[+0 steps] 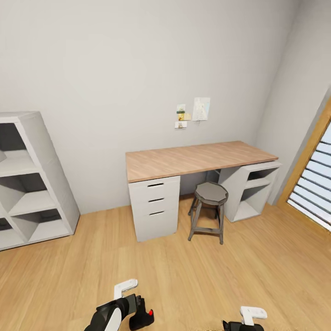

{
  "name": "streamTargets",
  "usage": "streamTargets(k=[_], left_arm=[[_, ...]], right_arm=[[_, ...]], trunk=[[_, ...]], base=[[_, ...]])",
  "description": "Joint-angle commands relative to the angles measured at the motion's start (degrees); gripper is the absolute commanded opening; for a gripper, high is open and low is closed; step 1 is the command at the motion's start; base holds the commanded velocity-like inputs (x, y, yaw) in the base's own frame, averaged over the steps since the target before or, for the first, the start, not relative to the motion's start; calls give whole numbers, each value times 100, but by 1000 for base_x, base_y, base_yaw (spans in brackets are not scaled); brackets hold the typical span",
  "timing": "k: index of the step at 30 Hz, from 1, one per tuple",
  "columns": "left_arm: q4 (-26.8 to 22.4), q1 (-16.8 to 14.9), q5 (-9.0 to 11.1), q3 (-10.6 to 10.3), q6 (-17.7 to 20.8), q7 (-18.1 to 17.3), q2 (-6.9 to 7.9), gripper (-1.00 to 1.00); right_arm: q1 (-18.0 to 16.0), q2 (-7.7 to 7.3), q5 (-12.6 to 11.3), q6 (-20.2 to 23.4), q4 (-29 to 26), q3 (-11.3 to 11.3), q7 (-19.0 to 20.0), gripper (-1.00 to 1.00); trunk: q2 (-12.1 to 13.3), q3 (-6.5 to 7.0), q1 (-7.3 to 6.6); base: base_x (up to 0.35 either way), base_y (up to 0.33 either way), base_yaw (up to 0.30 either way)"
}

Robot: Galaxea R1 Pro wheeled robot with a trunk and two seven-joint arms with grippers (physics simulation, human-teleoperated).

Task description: Attach the digital camera to the camera tripod in the bedroom.

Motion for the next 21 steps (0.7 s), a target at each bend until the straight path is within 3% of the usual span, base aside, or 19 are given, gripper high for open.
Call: streamTargets(k=[1,21], left_arm=[[13,-2,64,-14,12,54,2,100],[81,-3,58,-24,24,1,8,100]], right_arm=[[1,2,-5,41,-13,-11,11,100],[-6,6,2,101,-15,-39,10,100]], trunk=[[-3,-5,0],[-3,-5,0]], base=[[0,8,-266],[0,207,-266]])
